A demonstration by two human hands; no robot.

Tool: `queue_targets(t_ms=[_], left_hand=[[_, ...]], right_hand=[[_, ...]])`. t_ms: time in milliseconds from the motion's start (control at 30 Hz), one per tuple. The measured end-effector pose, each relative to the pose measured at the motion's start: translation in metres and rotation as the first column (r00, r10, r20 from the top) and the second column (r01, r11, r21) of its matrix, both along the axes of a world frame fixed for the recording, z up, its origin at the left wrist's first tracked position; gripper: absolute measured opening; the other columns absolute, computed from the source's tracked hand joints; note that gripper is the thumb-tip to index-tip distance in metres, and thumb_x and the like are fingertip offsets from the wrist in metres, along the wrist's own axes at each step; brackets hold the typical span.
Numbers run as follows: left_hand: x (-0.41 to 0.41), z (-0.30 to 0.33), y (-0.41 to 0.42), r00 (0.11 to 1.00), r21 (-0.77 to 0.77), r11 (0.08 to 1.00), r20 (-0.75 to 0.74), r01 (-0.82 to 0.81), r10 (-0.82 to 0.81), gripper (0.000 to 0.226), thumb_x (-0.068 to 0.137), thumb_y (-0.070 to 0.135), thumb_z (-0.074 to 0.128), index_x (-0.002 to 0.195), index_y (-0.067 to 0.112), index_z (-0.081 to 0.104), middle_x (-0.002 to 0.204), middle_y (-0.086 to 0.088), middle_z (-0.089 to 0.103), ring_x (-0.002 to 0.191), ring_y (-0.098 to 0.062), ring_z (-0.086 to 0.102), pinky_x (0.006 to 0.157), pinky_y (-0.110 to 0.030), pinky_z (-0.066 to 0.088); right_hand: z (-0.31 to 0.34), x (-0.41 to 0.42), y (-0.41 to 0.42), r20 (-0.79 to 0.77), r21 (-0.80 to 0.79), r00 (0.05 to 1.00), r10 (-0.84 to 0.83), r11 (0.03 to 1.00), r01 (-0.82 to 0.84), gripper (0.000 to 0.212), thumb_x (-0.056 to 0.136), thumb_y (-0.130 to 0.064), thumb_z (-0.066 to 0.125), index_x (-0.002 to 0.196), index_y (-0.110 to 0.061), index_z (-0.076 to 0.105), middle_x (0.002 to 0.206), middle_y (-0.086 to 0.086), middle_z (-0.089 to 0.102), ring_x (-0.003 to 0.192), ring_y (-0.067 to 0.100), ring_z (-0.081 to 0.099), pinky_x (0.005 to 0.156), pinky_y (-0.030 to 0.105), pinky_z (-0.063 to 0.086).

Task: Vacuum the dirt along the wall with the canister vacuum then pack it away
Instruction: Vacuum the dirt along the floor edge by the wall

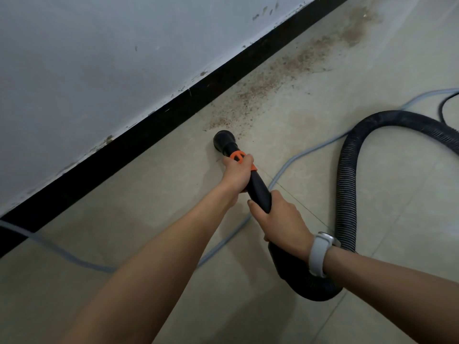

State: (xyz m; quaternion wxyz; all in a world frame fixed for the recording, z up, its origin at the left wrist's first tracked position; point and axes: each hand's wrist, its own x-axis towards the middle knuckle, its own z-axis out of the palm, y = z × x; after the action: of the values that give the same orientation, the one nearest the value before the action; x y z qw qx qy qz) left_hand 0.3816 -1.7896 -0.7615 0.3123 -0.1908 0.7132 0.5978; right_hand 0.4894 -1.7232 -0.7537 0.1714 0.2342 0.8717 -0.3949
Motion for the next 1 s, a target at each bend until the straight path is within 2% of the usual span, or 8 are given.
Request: queue_targets(t_ms=[200,267,367,533,667,800,900,1000], left_hand=[[0.032,-0.006,-0.024,0.995,-0.032,0.994,-0.014,-0.102,0.102,0.05,0.094,0.027,0.045,0.135,0.01,0.02,0.086,-0.002,0.048,0.073,-0.014,0.052,0.054,-0.026,0.044],[0.045,-0.007,-0.036,0.988,-0.056,0.986,-0.031,-0.155,0.153,0.049,0.095,0.026,0.045,0.135,0.01,0.021,0.085,-0.001,0.048,0.074,-0.014,0.052,0.06,-0.028,0.047],[0.069,-0.008,-0.057,0.974,-0.075,0.972,-0.034,-0.224,0.222,0.048,0.095,0.026,0.045,0.134,0.011,0.022,0.085,-0.002,0.05,0.075,-0.016,0.053,0.071,-0.033,0.049],[0.112,-0.008,-0.084,0.917,-0.121,0.909,-0.034,-0.399,0.398,0.053,0.095,0.024,0.045,0.14,0.012,0.02,0.083,-0.002,0.052,0.072,-0.014,0.053,0.059,-0.027,0.042],[0.136,-0.012,-0.093,0.875,-0.153,0.862,-0.056,-0.484,0.481,0.053,0.096,0.024,0.045,0.141,0.011,0.021,0.082,0.001,0.05,0.069,-0.01,0.05,0.052,-0.022,0.036],[0.149,-0.012,-0.088,0.87,-0.142,0.859,-0.061,-0.492,0.488,0.054,0.097,0.022,0.044,0.143,0.012,0.017,0.082,0.003,0.048,0.068,-0.007,0.049,0.052,-0.019,0.036],[0.145,-0.009,-0.073,0.909,-0.124,0.9,-0.054,-0.418,0.414,0.054,0.097,0.021,0.043,0.142,0.009,0.016,0.084,0.0,0.05,0.069,-0.009,0.05,0.055,-0.022,0.039],[0.124,-0.005,-0.048,0.961,-0.103,0.956,-0.048,-0.275,0.272,0.055,0.096,0.023,0.044,0.14,0.005,0.015,0.103,-0.013,0.055,0.081,-0.022,0.055,0.074,-0.031,0.047]], right_hand=[[-0.002,0.023,-0.009,0.003,-0.003,0.99,0.138,0.99,-0.138,0.032,0.089,-0.05,0.05,0.093,-0.019,0.042,0.076,0.002,0.061,0.061,0.024,0.064,0.063,0.039,0.054],[-0.002,0.032,-0.016,0.007,-0.005,0.983,0.184,0.983,-0.184,0.031,0.089,-0.05,0.05,0.09,-0.021,0.04,0.073,0.001,0.061,0.06,0.023,0.063,0.059,0.035,0.052],[-0.002,0.049,-0.028,0.023,-0.029,0.964,0.264,0.964,-0.263,0.032,0.089,-0.05,0.05,0.092,-0.02,0.04,0.077,0.003,0.062,0.067,0.027,0.064,0.063,0.037,0.051],[-0.002,0.073,-0.042,0.04,-0.01,0.893,0.449,0.894,-0.449,0.031,0.09,-0.051,0.049,0.091,-0.022,0.037,0.074,-0.004,0.051,0.073,0.023,0.058,0.058,0.03,0.035],[-0.004,0.087,-0.047,0.051,-0.04,0.847,0.53,0.848,-0.528,0.032,0.09,-0.051,0.049,0.092,-0.021,0.038,0.076,-0.003,0.053,0.076,0.025,0.06,0.062,0.031,0.04],[-0.006,0.096,-0.04,0.059,-0.039,0.845,0.532,0.847,-0.53,0.031,0.089,-0.05,0.051,0.089,-0.023,0.036,0.075,-0.004,0.052,0.075,0.024,0.06,0.059,0.03,0.037],[-0.006,0.103,-0.029,0.065,0.024,0.882,0.467,0.883,-0.47,0.031,0.088,-0.053,0.05,0.087,-0.025,0.034,0.074,-0.003,0.052,0.074,0.025,0.061,0.059,0.031,0.038],[-0.002,0.098,-0.015,0.051,0.05,0.954,0.294,0.954,-0.297,0.032,0.086,-0.052,0.052,0.082,-0.025,0.035,0.071,0.0,0.058,0.065,0.026,0.062,0.06,0.035,0.048]])
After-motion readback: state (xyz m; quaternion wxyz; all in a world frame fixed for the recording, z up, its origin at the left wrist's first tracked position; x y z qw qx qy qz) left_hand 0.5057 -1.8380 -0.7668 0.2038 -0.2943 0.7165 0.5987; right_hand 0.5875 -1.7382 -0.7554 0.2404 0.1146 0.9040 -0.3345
